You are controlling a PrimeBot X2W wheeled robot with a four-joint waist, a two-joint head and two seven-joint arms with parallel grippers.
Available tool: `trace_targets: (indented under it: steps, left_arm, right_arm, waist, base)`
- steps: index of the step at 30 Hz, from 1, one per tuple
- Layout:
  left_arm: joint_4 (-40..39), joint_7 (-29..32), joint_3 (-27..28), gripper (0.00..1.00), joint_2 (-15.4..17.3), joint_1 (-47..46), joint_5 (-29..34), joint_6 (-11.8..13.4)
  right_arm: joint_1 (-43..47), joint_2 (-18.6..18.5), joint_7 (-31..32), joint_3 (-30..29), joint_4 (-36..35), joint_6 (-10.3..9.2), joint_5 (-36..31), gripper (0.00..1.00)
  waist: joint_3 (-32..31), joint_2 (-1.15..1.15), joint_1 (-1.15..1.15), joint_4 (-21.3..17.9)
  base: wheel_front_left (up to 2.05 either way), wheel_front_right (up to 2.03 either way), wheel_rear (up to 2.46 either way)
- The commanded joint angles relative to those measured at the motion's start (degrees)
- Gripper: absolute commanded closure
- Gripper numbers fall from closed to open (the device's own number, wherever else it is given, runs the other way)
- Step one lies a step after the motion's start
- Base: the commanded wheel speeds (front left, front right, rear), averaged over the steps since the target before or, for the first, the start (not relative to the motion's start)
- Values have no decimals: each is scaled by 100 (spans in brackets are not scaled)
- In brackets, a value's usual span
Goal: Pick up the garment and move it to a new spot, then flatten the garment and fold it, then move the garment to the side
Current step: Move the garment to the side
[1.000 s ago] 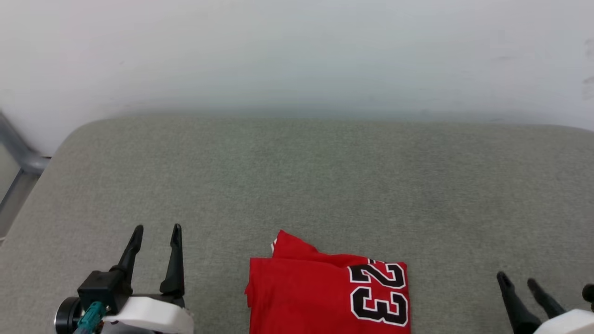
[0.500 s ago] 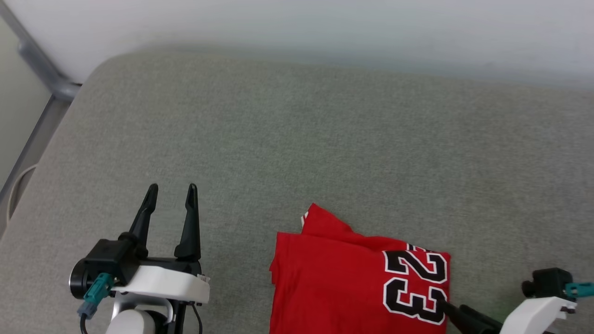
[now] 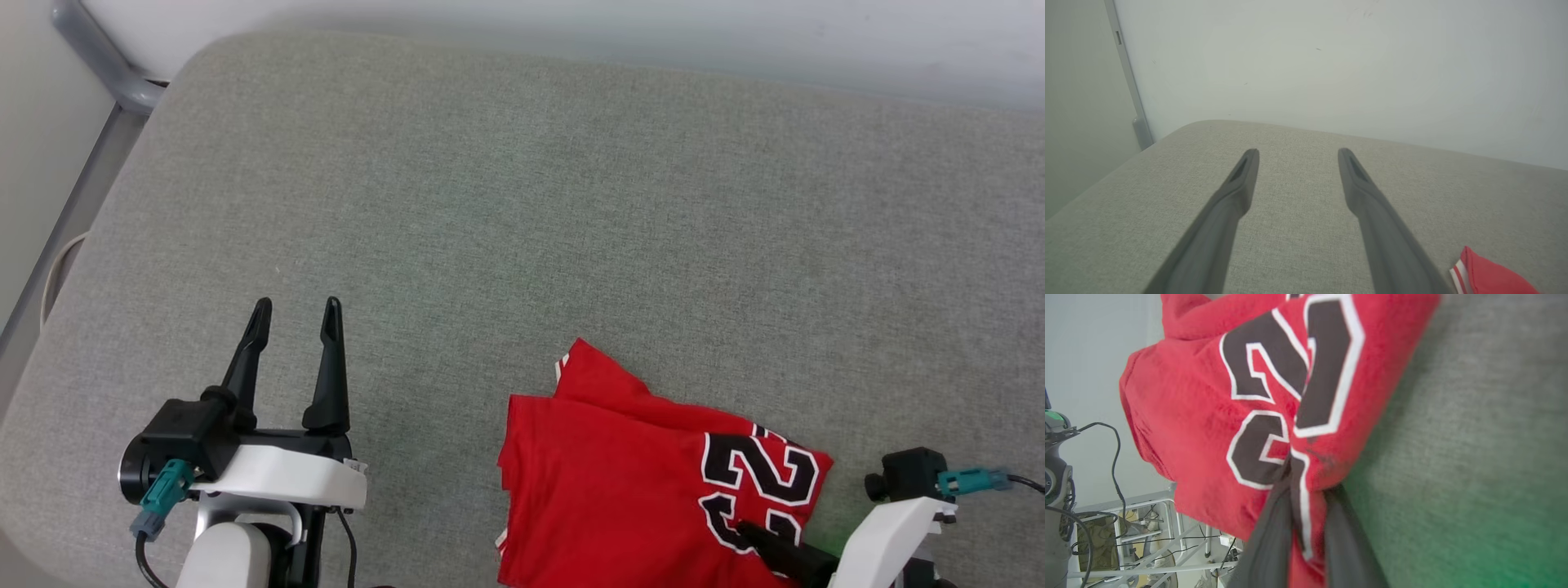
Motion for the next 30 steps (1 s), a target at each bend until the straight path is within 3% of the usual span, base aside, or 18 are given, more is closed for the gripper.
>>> trace_targets:
  steps: [1, 8, 13, 23, 30]
  left_arm:
    - [15, -14, 22, 0, -15, -24, 15, -20]
    - [59, -14, 114, 0, -67, 107, 166, -108]
    - [47, -14, 92, 0, -80, 201, 261, -152]
    - [-67, -14, -76, 0, -74, 134, 333, -238]
    - [-260, -13, -86, 0, 164, -126, 457, -263]
  right_arm:
    - [10, -7, 0, 57, 86, -12, -32, 100]
    - [-104, -279, -157, 197, -300, -9, -300, 100]
    - [-103, -693, -84, 246, -583, -9, -742, 100]
    - [-205, -1469, 210, 43, -865, -9, -1277, 100]
    - [-749, -1455, 107, 101, -913, -9, -1270, 100]
  waist:
    - [-30, 0, -1, -16]
    - [-374, 0, -1, -253]
    - [-575, 0, -1, -595]
    - [-466, 0, -1, -1809]
    - [47, 0, -1, -2747]
  base:
    - [0, 0, 0]
    - [0, 0, 0]
    - [0, 0, 0]
    - [0, 0, 0]
    - [0, 0, 0]
